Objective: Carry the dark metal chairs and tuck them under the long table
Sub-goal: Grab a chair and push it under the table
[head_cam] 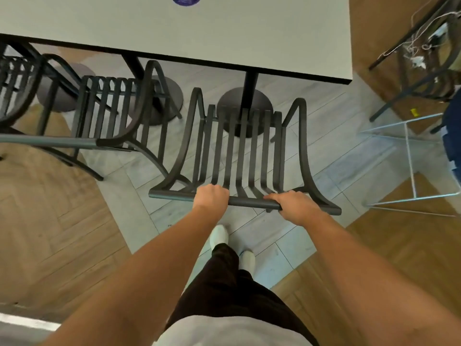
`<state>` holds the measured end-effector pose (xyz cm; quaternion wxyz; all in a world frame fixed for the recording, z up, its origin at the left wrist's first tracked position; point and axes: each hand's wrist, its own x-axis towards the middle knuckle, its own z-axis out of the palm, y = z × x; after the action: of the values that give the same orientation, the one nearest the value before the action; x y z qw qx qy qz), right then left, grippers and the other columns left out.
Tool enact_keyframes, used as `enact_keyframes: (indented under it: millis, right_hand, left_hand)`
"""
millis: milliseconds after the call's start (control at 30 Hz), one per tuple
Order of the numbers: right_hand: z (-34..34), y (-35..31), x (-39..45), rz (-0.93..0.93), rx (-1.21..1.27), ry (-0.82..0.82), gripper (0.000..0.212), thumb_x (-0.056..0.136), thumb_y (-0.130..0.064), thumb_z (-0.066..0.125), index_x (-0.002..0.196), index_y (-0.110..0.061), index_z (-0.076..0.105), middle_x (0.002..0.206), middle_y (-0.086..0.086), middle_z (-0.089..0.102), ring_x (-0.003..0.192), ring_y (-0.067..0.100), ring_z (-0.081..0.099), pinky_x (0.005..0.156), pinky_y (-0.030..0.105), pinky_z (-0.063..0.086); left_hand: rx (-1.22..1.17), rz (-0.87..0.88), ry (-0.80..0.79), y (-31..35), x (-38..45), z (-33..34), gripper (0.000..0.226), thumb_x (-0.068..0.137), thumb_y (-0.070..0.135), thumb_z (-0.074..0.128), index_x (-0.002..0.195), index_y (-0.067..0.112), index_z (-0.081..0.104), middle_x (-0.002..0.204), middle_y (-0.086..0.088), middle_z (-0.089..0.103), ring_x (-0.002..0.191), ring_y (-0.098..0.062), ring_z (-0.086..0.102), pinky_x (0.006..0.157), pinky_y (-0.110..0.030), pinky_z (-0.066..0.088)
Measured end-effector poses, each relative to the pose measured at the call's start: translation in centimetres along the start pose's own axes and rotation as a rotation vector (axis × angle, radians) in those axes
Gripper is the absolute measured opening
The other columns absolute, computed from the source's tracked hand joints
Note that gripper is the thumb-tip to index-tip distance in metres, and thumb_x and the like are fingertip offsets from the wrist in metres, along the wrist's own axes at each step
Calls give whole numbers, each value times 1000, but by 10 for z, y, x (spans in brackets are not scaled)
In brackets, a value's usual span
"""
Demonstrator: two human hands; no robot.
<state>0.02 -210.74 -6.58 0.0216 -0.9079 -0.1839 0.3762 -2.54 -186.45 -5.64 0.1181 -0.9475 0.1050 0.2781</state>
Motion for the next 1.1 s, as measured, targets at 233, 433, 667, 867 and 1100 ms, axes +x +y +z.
enact_keyframes:
  millis: [233,433,667,867,1100]
  right_hand:
    - [-46,18,36,27,-61,-27,70,99,-1,47,152,-45,41,114,4,64,86,21,55,80,35,53]
    - [-72,25,60,52,-79,-24,70,99,-1,48,152,-45,41,118,5,65,98,25,63,83,38,55]
    - [-79,25,60,47,-44,-23,64,101,-8,52,152,-45,43,125,4,62,111,26,63,92,40,55]
    - [-93,34,56,89,389,-119,67,83,-52,78,144,-38,55,127,-4,64,113,19,61,97,39,53]
    - [-126,139,39,191,605,46,40,101,-52,57,119,-17,67,114,2,66,102,18,59,88,32,45]
  left_hand:
    - [-31,19,-45,-11,44,-30,24,100,7,52,115,15,69,105,-3,70,98,-23,69,68,-33,45]
    - [-2,40,-62,-24,77,-46,24,98,8,56,117,17,69,103,-2,71,96,-24,70,66,-35,45]
    - [-181,52,-220,-31,90,-64,34,104,47,56,107,14,65,87,-1,61,85,-21,64,71,-33,50]
    - [-278,192,-350,-22,102,-84,76,86,87,40,119,22,63,95,-2,64,86,-17,63,79,-35,57]
    - [-362,117,-231,41,139,-138,60,104,66,35,131,19,61,110,-5,67,101,-24,65,90,-42,56]
